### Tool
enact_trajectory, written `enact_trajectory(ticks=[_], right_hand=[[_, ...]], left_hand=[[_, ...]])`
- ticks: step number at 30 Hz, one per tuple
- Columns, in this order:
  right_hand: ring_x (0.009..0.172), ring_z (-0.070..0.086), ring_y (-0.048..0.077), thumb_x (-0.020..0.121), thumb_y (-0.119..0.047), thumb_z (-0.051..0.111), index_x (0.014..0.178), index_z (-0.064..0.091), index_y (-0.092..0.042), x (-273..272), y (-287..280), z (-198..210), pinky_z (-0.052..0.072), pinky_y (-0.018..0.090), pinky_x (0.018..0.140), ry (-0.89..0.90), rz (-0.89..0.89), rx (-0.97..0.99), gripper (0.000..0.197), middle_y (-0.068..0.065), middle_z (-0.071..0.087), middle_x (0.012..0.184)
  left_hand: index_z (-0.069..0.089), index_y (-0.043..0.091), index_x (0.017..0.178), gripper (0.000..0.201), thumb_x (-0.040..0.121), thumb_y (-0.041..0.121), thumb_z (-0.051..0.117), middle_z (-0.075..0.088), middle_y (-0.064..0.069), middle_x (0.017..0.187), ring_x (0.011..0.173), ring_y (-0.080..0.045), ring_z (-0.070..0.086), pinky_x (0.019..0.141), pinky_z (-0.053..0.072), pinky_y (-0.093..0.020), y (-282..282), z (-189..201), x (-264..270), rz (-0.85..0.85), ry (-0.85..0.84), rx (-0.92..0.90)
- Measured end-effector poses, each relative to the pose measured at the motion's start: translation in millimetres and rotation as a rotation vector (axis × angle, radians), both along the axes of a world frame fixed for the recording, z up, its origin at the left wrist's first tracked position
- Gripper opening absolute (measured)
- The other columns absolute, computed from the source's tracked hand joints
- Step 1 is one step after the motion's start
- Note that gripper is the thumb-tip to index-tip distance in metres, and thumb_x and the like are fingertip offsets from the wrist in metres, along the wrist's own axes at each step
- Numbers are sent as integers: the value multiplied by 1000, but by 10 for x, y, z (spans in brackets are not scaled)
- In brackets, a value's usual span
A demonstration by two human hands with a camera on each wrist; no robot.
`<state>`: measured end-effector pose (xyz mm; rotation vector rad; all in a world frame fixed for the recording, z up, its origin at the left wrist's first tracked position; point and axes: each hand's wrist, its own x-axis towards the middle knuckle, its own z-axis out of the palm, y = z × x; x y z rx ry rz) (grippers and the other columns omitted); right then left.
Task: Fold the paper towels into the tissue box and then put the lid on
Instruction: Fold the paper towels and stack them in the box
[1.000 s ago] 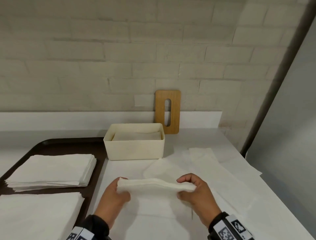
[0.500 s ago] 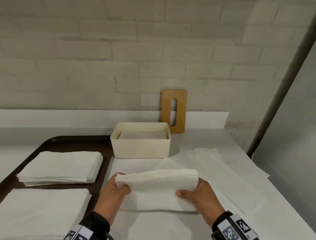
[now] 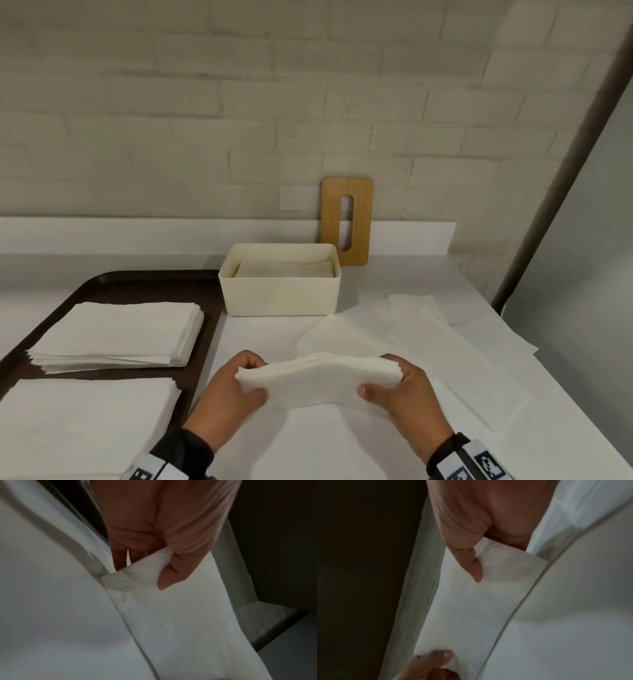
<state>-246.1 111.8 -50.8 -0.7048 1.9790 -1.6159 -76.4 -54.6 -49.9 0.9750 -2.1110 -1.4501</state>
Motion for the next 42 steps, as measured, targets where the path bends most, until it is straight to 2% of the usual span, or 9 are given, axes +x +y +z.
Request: enact_trajectory(ticks=[5, 12, 16, 18, 20, 23, 27, 30, 42], right_hand=[[62, 53, 13, 63, 8, 75, 72, 63, -11, -30, 8, 118, 42, 19, 54, -9, 34, -74, 24, -2, 60, 65], [100, 53, 10, 61, -6, 79, 102, 49, -37, -56, 41, 215, 47, 26, 83, 178, 71, 199, 60, -8, 53, 112], [134, 4, -5, 68, -33, 76, 137, 19, -48, 16, 7, 632, -7, 39, 119, 775, 296, 391, 90, -30, 17, 132], [135, 21, -3, 75, -35, 70, 129, 42, -42, 90, -86, 781, -9, 42, 119, 897, 442, 422, 61, -26, 37, 132], [109, 57, 7, 80, -28, 68, 103, 64, -28, 156, -147, 824, 25, 43, 116, 745, 487, 287, 23, -11, 66, 109], [88, 70, 17, 80, -9, 71, 95, 71, -19, 217, -183, 830, 56, 37, 84, 227, 368, -55, 18, 2, 74, 96], [88, 72, 21, 76, 2, 71, 97, 70, -12, 240, -240, 642, 58, 31, 76, -25, 260, -222, 24, 7, 75, 95], [93, 70, 23, 67, 2, 79, 100, 67, -11, 279, -273, 478, 57, 33, 79, -95, 227, -230, 38, 8, 75, 96], [83, 70, 24, 58, -8, 74, 75, 70, -28, 294, -302, 544, 57, 46, 78, -57, 226, -398, 26, 3, 74, 83]], left_hand=[[51, 14, 71, 25, 75, -8, 63, 53, -2, 72, 65, -12, 47, 50, 38, -9, -20, 122, -8, -14, 48, -53], [50, 22, 74, 22, 81, 8, 65, 54, 2, 70, 64, -5, 49, 57, 36, -11, -49, 157, 37, -143, -118, -213], [56, 30, 76, 23, 79, 10, 67, 64, 14, 72, 69, 5, 59, 62, 45, -10, 30, 489, -26, -257, 16, -326], [61, 28, 76, 14, 72, 18, 70, 68, 17, 79, 75, 1, 64, 67, 50, -13, 91, 658, -97, -333, 100, -325], [62, 31, 77, 20, 64, 22, 74, 68, 9, 82, 75, -4, 64, 66, 52, -17, 128, 769, -151, -282, 256, -315], [61, 33, 84, 43, 56, 7, 83, 69, 8, 84, 78, -6, 66, 65, 54, -19, 115, 734, -173, -125, 557, -45], [54, 25, 113, 77, 46, 38, 89, 68, 0, 110, 104, -18, 66, 78, 55, -28, 214, 405, -203, -158, 532, 172], [51, 22, 124, 69, 63, 36, 78, 65, -6, 117, 111, -22, 62, 88, 54, -35, 298, 203, -231, -166, 453, 116], [53, 26, 120, 64, 60, 35, 73, 66, 1, 112, 106, -15, 63, 85, 55, -31, 258, 187, -255, -136, 313, 38]])
